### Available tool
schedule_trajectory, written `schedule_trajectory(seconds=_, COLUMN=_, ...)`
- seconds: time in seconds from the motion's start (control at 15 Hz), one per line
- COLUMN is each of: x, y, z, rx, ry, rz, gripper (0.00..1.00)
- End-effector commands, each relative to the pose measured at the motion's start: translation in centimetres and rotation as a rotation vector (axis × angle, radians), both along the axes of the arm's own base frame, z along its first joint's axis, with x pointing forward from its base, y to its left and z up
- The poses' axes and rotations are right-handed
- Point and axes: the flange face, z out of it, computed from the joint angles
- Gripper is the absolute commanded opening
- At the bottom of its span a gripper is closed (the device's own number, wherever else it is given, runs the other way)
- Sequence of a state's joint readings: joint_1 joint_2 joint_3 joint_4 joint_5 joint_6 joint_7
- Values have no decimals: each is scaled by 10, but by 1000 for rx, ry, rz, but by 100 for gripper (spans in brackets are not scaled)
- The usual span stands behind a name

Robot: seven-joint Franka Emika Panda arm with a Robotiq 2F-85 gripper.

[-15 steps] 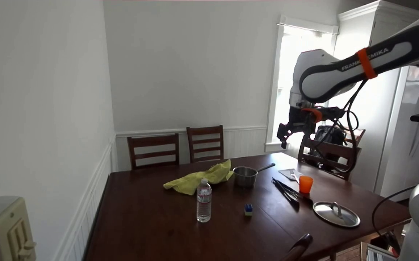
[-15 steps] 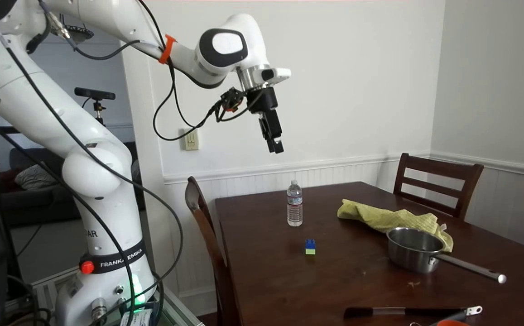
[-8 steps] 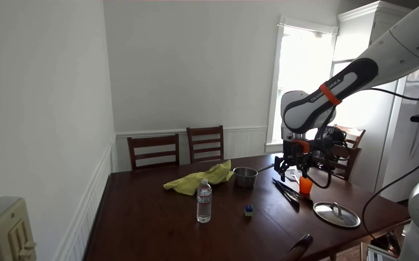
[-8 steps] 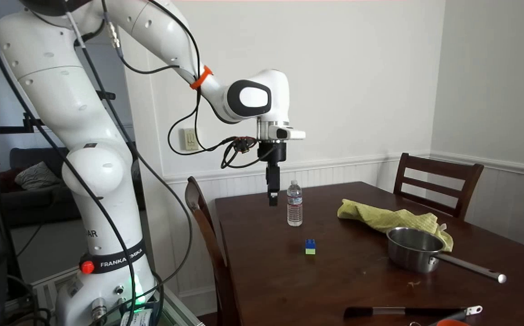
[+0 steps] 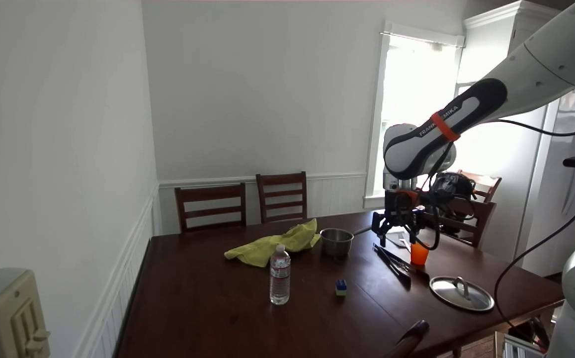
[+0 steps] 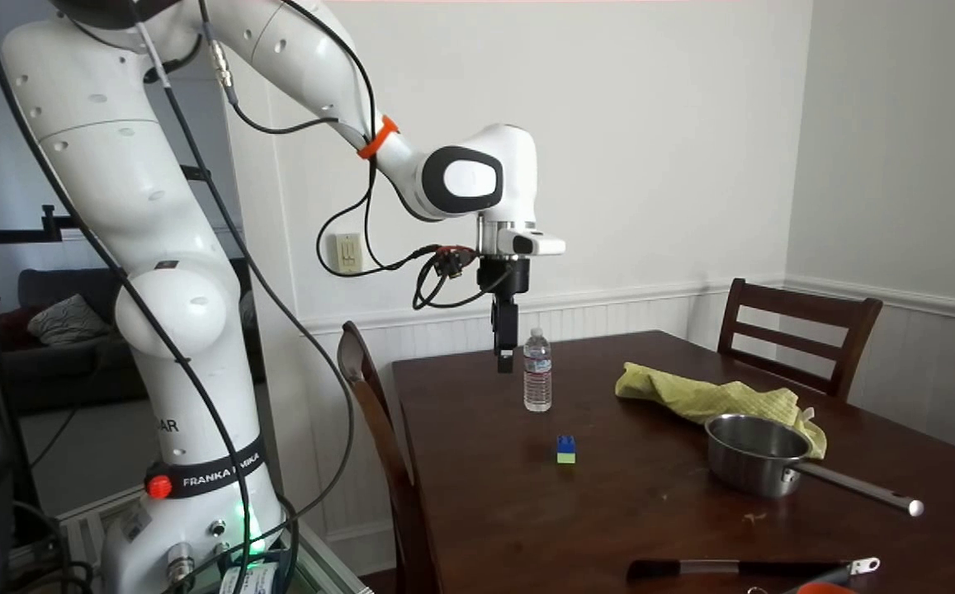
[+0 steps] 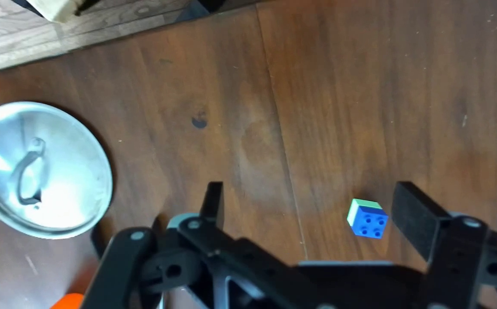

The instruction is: Put the stacked blocks in the silver pot

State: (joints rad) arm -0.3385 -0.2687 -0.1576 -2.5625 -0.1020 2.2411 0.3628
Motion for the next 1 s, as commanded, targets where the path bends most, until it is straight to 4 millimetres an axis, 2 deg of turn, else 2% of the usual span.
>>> schedule_trajectory(seconds=0.0, x=20, y=-31, z=-15, rx=127, ry=-99, rz=72, gripper=100)
schedule_trajectory(seconds=0.07, x=24, y=-39, z=-16, rx=171, ry=-119, rz=82, gripper=100)
schedule_trajectory(seconds=0.33, x=63, y=-79, z=-28, rx=372, ry=-192, rz=113, gripper=100)
schedule_trajectory(seconds=0.53, x=91, y=-86, z=-68, rx=525, ry=-157, rz=9, gripper=100)
schedule_trajectory(seconds=0.87, x=137, y=-111, z=-145, rx=548, ry=-39, rz=-161, gripper=100)
schedule_trajectory(seconds=0.93, x=112, y=-94, z=-118, rx=519, ry=-75, rz=-95, gripper=100)
